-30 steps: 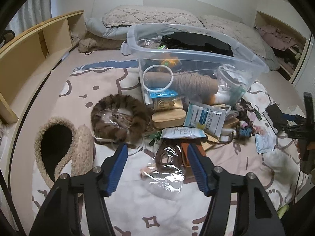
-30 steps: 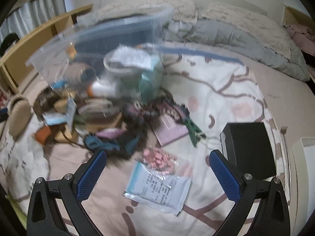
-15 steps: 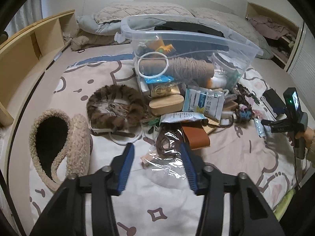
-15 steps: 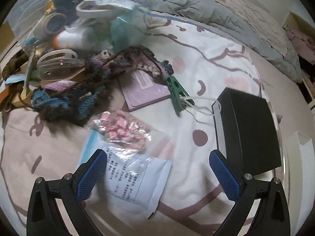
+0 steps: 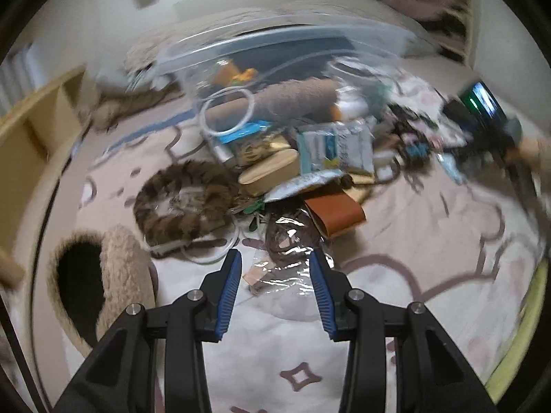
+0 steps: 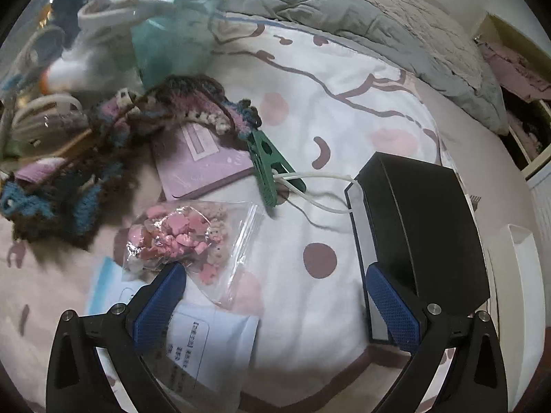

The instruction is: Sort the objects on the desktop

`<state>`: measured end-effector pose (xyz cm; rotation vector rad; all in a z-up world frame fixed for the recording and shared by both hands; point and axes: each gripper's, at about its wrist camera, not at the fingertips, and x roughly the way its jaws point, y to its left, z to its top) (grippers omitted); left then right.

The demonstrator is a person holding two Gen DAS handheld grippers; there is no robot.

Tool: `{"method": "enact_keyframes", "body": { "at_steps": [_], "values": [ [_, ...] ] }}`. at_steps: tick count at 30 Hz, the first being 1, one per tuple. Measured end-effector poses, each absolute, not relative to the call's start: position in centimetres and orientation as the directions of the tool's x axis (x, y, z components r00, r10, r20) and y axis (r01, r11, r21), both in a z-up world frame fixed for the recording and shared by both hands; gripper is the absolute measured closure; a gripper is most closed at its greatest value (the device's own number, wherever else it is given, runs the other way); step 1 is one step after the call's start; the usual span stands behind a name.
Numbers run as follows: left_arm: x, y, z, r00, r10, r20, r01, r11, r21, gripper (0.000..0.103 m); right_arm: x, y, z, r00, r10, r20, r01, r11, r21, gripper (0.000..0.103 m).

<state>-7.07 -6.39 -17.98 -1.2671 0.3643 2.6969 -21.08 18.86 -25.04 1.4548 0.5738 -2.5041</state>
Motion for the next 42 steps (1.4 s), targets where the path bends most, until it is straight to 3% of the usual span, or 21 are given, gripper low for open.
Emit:
{"method": "enact_keyframes", "body": {
  "at_steps": [9, 19, 20, 21, 23, 26, 34, 42],
  "values": [
    [-5.5, -3.8, -20.6, -0.605, 0.037, -0.795, -0.413, -0.869, 0.274, 0.062, -20.3, 19.3, -25.4, -0.449, -0.001, -0.893, 0.333, -0.928, -0.166, 0.000],
    [-6.9, -2.8, -22.8, -0.594, -0.071, -0.801, -0.401, -0.838, 0.371, 0.062, -17.6, 20.2, -25.6, -0.399, -0.100, -0.912, 0.427, -0.900, -0.088, 0.000],
    [-7.2, -2.8, -22.9, -0.593, -0.077, -0.801, -0.395, -0.839, 0.373, 0.063, -17.4, 20.1, -25.6, -0.396, -0.104, -0.912, 0.438, -0.895, -0.088, 0.000],
    [-7.4, -2.8, -22.8, -0.592, -0.080, -0.802, -0.392, -0.841, 0.373, 0.073, -17.2, 20.0, -25.6, -0.392, -0.108, -0.913, 0.450, -0.889, -0.088, 0.000],
    [-8.0, -2.8, -22.7, -0.580, -0.085, -0.810, -0.379, -0.852, 0.362, 0.088, -16.9, 20.0, -25.5, -0.390, -0.111, -0.914, 0.465, -0.881, -0.091, 0.000],
    [-8.3, -3.0, -22.2, -0.562, -0.067, -0.824, -0.365, -0.874, 0.320, 0.098, -16.9, 19.9, -25.5, -0.380, -0.107, -0.919, 0.473, -0.876, -0.093, 0.000],
    [-6.0, -1.3, -22.0, -0.511, 0.007, -0.860, -0.433, -0.866, 0.250, 0.099, -16.7, 19.7, -25.4, -0.373, -0.095, -0.923, 0.473, -0.876, -0.101, 0.000],
    [-1.4, 2.8, -23.3, -0.378, 0.152, -0.913, -0.635, -0.760, 0.136, 0.100, -16.3, 19.7, -25.2, -0.366, -0.085, -0.927, 0.479, -0.871, -0.109, 0.000]
  ]
}}
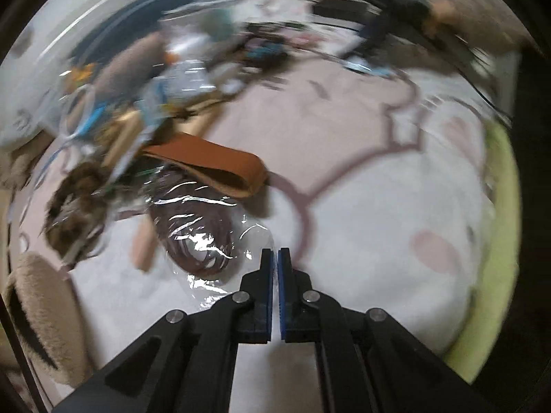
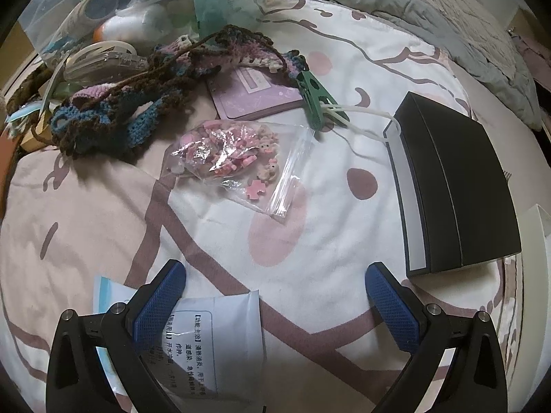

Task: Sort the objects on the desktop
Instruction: 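Reposition the left gripper over the cord bag while the right approaches a white packet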

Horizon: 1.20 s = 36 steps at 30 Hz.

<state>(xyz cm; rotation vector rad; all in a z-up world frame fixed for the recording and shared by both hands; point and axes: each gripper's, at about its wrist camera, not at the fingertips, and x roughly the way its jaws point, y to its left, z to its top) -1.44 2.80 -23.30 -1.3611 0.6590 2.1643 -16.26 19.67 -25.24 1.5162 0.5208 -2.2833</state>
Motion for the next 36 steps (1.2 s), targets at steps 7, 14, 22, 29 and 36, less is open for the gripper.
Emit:
{"method": "enact_keyframes", "body": {
  "at_steps": [7, 14, 22, 29, 36],
  "values": [
    [1.6, 4.3, -22.9, -0.222, 0.245, -0.944, -0.751, -0.661, 0.005, 0.100, -15.9, 19.9, -25.2, -0.348, -0.087, -0.933, 0.490, -0.866, -0.102, 0.000],
    [2.7, 4.1, -21.8, -0.026, 0.338, -0.941, -0.775, -0.602, -0.194, 0.098, -15.5, 20.0, -25.1, -0.346, -0.107, -0.932, 0.515, -0.852, -0.093, 0.000],
    [-0.1, 3.5, -20.2, -0.205, 0.321, -0.925, -0.685, -0.722, -0.098, 0.030, -14.8, 20.5, -25.0, -0.338, -0.140, -0.931, 0.539, -0.840, -0.069, 0.000],
    [-3.1, 1.8, -19.0, -0.354, 0.288, -0.890, -0.522, -0.850, -0.067, 0.030, -12.2, 21.2, -24.0, -0.337, -0.206, -0.919, 0.632, -0.773, -0.058, 0.000],
    [-4.5, 2.5, -21.2, -0.303, 0.215, -0.928, -0.399, -0.913, -0.082, 0.030, -8.6, 21.7, -21.3, -0.327, -0.324, -0.887, 0.743, -0.669, -0.030, 0.000]
  ]
}}
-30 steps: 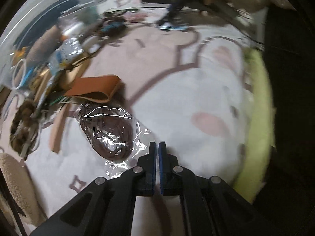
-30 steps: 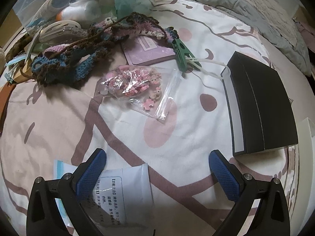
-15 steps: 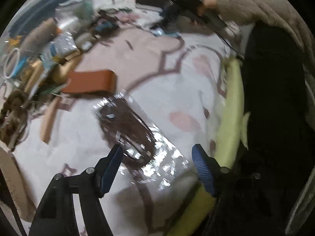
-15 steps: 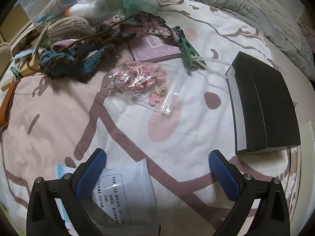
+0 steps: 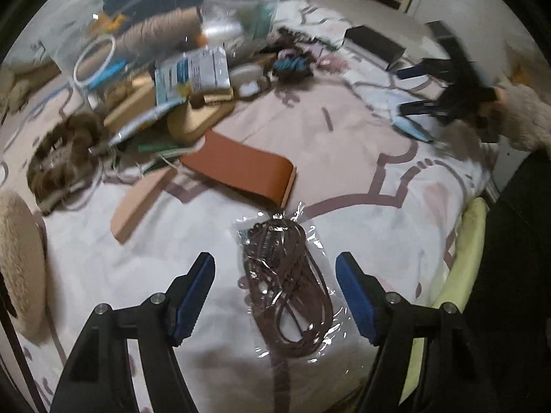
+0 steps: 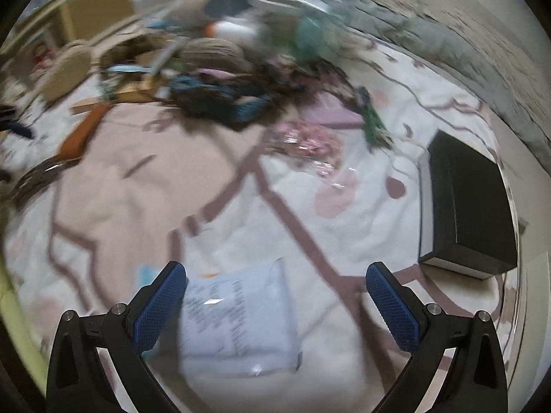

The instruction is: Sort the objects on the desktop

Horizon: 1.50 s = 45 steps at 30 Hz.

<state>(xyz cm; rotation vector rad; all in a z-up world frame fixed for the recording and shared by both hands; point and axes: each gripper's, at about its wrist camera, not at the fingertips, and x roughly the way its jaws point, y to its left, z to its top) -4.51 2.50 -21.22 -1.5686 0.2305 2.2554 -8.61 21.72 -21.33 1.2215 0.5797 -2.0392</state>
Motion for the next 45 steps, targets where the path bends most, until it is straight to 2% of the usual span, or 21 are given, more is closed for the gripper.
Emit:
{"method": "enact_keyframes", "body": {
  "at_steps": [7, 11, 18, 23, 29, 32, 35, 36, 39, 45],
  "values": [
    [-4.8, 3.9, -24.2, -0.171, 0.109, -0.979, -0.334, -0.941, -0.047, 0.030, -6.3, 20.3, -20.3, -0.327, -0.339, -0.882, 0.839, -0.534, -0.106, 0.000],
    [-4.5, 4.6, -24.6, -0.184, 0.059, -0.981, -0.368, -0.930, 0.013, 0.030, -4.5, 18.9, -20.0, -0.338, -0.346, -0.875, 0.882, -0.442, -0.166, 0.000],
    [-4.5, 4.6, -25.1, -0.141, 0.069, -0.988, -0.356, -0.934, -0.015, 0.027, -1.2, 16.5, -21.6, -0.306, -0.309, -0.900, 0.935, -0.276, -0.223, 0.000],
    [-4.6, 4.5, -25.2, -0.178, 0.019, -0.984, -0.379, -0.924, 0.051, 0.021, -2.1, 16.5, -22.3, -0.331, -0.294, -0.897, 0.920, -0.313, -0.237, 0.000],
    [-5.6, 3.0, -25.3, -0.241, -0.049, -0.969, -0.354, -0.925, 0.134, 0.021, -4.7, 18.1, -22.5, -0.439, -0.246, -0.864, 0.849, -0.427, -0.311, 0.000],
    [-6.3, 1.6, -25.3, -0.259, -0.062, -0.964, -0.325, -0.934, 0.147, 0.021, -5.6, 19.4, -22.1, -0.397, -0.274, -0.876, 0.845, -0.480, -0.233, 0.000],
    [-6.5, 0.7, -25.2, -0.275, -0.028, -0.961, -0.344, -0.930, 0.126, 0.020, -6.6, 21.3, -21.4, -0.225, -0.382, -0.896, 0.843, -0.538, 0.018, 0.000],
    [-6.5, 0.5, -25.3, -0.280, -0.021, -0.960, -0.359, -0.925, 0.125, 0.017, -6.9, 21.9, -21.3, -0.204, -0.398, -0.894, 0.832, -0.552, 0.056, 0.000],
    [-6.5, 0.0, -25.5, -0.297, -0.017, -0.955, -0.394, -0.909, 0.138, 0.011, -7.7, 23.0, -21.6, -0.204, -0.397, -0.895, 0.802, -0.592, 0.080, 0.000],
    [-6.9, -1.1, -26.0, -0.286, 0.010, -0.958, -0.406, -0.907, 0.111, 0.005, -8.8, 22.7, -22.1, -0.150, -0.421, -0.895, 0.783, -0.603, 0.153, 0.000]
  ]
}}
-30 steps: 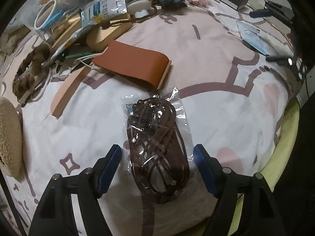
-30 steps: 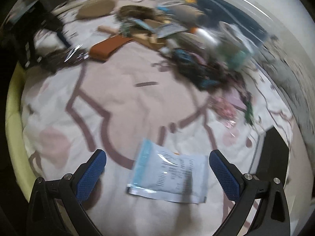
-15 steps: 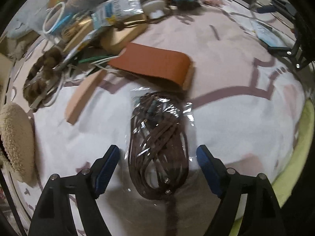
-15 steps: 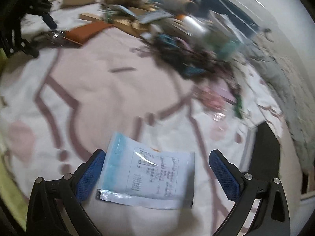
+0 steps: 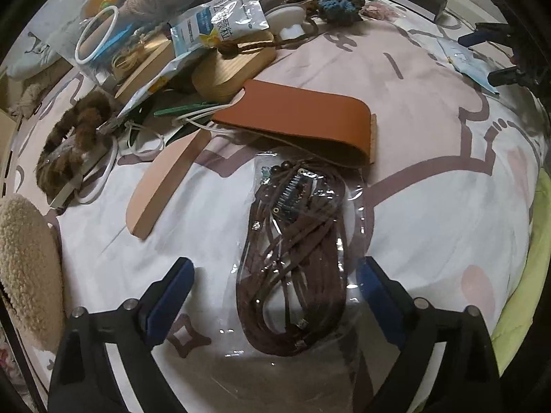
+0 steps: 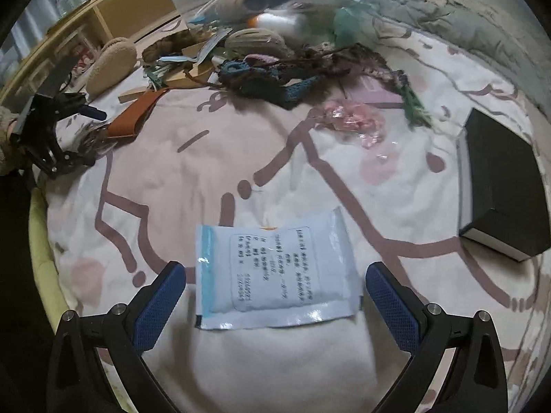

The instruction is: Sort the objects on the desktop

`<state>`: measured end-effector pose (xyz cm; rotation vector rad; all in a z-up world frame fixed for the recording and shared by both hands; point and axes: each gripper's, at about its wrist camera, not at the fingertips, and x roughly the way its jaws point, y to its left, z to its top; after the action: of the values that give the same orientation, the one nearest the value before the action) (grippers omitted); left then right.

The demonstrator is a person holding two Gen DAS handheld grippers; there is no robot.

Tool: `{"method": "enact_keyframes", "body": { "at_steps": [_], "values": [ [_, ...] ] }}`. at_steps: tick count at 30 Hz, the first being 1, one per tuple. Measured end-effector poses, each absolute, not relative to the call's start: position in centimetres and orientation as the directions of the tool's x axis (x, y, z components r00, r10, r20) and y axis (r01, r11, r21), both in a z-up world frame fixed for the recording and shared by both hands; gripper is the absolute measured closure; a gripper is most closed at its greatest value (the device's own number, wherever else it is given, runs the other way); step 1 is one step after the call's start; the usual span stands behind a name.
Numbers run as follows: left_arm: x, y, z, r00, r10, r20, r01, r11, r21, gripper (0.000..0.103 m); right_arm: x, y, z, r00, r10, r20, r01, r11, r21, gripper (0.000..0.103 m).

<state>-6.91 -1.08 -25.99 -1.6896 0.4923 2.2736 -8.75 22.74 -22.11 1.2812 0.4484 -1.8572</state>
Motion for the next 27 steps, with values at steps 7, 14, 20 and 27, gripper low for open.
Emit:
{"method": "enact_keyframes", "body": {
  "at_steps": [7, 14, 20, 27],
  "values": [
    [-7.3, -2.7, -26.9, -0.265, 0.047, -0.963, -0.377, -0.924, 0.058, 0.000, -7.7, 21.1, -22.6, -0.034, -0.410, -0.911, 0.816, -0.538, 0.212, 0.000],
    [-7.4, -3.5, -27.1, -0.265, 0.056, -0.963, -0.371, -0.928, 0.048, 0.000, -5.8, 18.7, -22.1, -0.122, -0.341, -0.932, 0.849, -0.523, 0.081, 0.000],
    [-7.6, -4.2, -26.9, -0.261, 0.054, -0.964, -0.368, -0.929, 0.048, 0.000, -5.4, 16.5, -22.9, -0.125, -0.284, -0.951, 0.856, -0.515, 0.041, 0.000],
    [-8.0, -4.9, -26.2, -0.251, 0.051, -0.967, -0.359, -0.932, 0.044, 0.000, -5.1, 15.8, -24.0, -0.157, -0.243, -0.957, 0.859, -0.511, -0.011, 0.000]
  ]
}}
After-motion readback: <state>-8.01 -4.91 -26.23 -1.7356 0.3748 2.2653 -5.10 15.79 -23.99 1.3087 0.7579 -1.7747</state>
